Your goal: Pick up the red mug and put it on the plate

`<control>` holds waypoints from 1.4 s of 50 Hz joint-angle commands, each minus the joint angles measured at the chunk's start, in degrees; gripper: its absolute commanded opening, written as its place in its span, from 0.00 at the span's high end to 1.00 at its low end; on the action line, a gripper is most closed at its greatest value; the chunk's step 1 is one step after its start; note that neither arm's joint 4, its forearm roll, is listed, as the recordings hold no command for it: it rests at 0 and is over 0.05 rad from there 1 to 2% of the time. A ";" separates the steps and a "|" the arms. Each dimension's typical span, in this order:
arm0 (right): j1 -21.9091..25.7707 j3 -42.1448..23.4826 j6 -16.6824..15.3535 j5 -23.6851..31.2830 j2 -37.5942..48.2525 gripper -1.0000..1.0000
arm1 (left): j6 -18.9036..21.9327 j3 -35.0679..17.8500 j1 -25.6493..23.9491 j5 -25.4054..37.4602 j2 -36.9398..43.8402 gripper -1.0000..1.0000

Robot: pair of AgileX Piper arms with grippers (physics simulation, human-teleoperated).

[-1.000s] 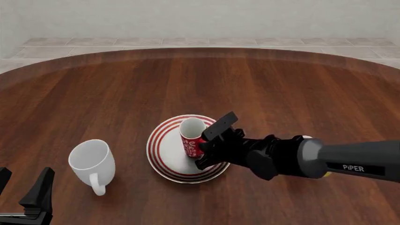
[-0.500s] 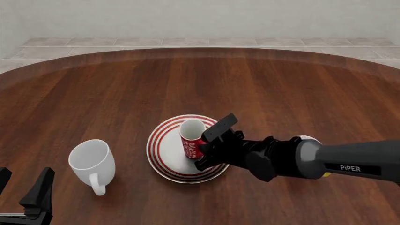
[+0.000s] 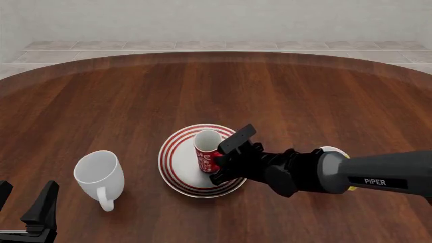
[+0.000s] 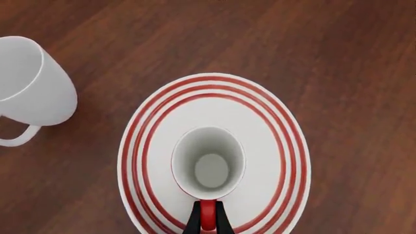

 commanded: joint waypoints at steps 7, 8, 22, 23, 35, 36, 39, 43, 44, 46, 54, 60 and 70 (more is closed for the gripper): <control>-0.31 0.15 0.81 -0.63 0.87 1.00 | 0.00 0.00 0.00 0.00 0.00 0.00; -0.06 0.15 1.07 -0.55 0.78 1.00 | 0.00 0.00 0.00 0.00 0.00 0.00; -0.02 -0.37 1.59 -0.08 1.27 0.00 | 0.00 0.00 0.00 0.00 0.00 0.00; 0.12 -0.54 2.04 0.11 1.39 0.00 | 0.00 0.00 0.00 0.00 0.00 0.00; 0.95 0.10 2.05 0.67 -0.61 0.00 | 0.00 0.00 0.00 0.00 0.00 0.00; -0.19 0.12 1.71 0.88 -1.19 0.00 | 0.00 0.00 0.00 0.00 0.00 0.00; 0.08 0.50 2.00 1.44 -2.59 0.00 | 0.00 0.00 0.00 0.00 0.00 0.00; 0.05 1.42 1.97 2.45 -5.37 0.00 | 0.00 0.00 0.00 0.00 0.00 0.00; -0.52 1.63 1.59 2.54 -5.97 0.00 | 0.00 0.00 0.00 0.00 0.00 0.00; -0.23 1.88 1.88 2.79 -6.53 0.00 | 0.00 0.00 0.00 0.00 0.00 0.00; -0.45 7.87 2.87 2.54 -14.04 0.00 | 0.00 0.00 0.00 0.00 0.00 0.00; 0.30 13.13 3.14 2.62 -21.44 0.00 | 0.00 0.00 0.00 0.00 0.00 0.00; -0.74 18.49 1.70 7.11 -34.32 0.00 | 0.00 0.00 0.00 0.00 0.00 0.00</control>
